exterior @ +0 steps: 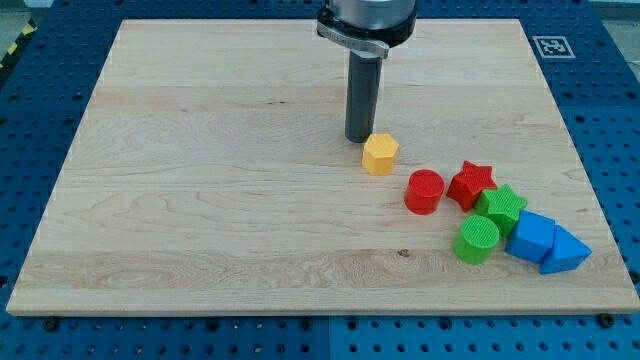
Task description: Point your arm to the yellow heart
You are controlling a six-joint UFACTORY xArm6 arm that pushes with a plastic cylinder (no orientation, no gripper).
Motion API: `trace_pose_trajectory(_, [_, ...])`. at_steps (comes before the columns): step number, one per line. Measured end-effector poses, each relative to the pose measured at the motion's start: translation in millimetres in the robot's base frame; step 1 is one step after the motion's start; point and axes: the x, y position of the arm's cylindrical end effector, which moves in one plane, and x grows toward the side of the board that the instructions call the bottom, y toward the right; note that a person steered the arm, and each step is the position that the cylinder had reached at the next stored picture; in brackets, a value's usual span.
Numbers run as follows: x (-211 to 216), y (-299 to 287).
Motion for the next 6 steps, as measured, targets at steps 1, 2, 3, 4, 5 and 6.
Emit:
trace_pose_trajectory(1, [15.0, 7.5])
trace_pose_trajectory(2, [44.9, 29.9])
trace_pose_trajectory(3, [54.7, 52.5])
trace_pose_trajectory(4, [34.9, 40.1])
trace_pose_trajectory(5, [-3.1, -1.2])
trace_pose_trajectory(6, [-56.0, -53.9])
